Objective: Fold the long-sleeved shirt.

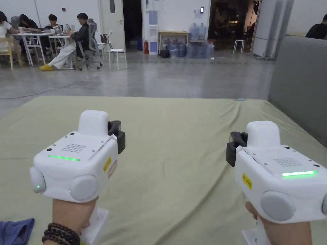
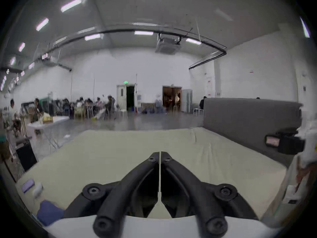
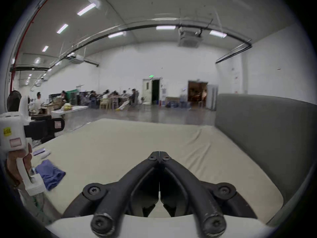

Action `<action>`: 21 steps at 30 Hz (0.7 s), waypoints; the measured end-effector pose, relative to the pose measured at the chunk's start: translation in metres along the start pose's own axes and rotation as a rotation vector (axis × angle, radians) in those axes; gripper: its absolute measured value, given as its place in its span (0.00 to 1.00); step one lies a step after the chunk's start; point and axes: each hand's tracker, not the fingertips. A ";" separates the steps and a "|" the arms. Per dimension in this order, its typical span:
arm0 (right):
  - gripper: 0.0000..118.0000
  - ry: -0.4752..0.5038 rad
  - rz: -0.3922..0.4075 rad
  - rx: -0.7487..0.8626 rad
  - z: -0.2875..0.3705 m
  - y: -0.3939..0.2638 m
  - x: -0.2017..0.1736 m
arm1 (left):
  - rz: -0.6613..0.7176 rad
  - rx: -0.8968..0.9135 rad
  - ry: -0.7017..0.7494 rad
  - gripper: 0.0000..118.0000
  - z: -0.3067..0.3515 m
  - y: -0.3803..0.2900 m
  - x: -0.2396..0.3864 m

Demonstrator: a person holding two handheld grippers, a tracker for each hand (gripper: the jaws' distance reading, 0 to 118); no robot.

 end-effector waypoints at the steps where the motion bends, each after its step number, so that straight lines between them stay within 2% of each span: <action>1: 0.00 -0.015 -0.005 0.005 0.004 -0.006 0.003 | -0.004 0.005 0.015 0.00 0.006 -0.004 0.010; 5: 0.00 -0.070 -0.030 0.031 0.019 -0.032 0.009 | 0.100 0.049 -0.002 0.00 0.035 -0.026 0.032; 11: 0.00 -0.125 -0.061 0.050 0.037 -0.070 0.013 | 0.007 0.055 0.038 0.00 0.068 -0.071 0.049; 14: 0.00 -0.150 -0.055 0.063 0.047 -0.089 0.013 | 0.094 -0.031 0.003 0.00 0.073 -0.097 0.040; 16: 0.00 -0.159 -0.045 0.063 0.051 -0.099 0.011 | 0.136 -0.060 0.035 0.00 0.075 -0.114 0.035; 21: 0.00 -0.160 0.000 0.062 0.053 -0.118 0.005 | 0.050 -0.097 0.078 0.00 0.081 -0.145 0.033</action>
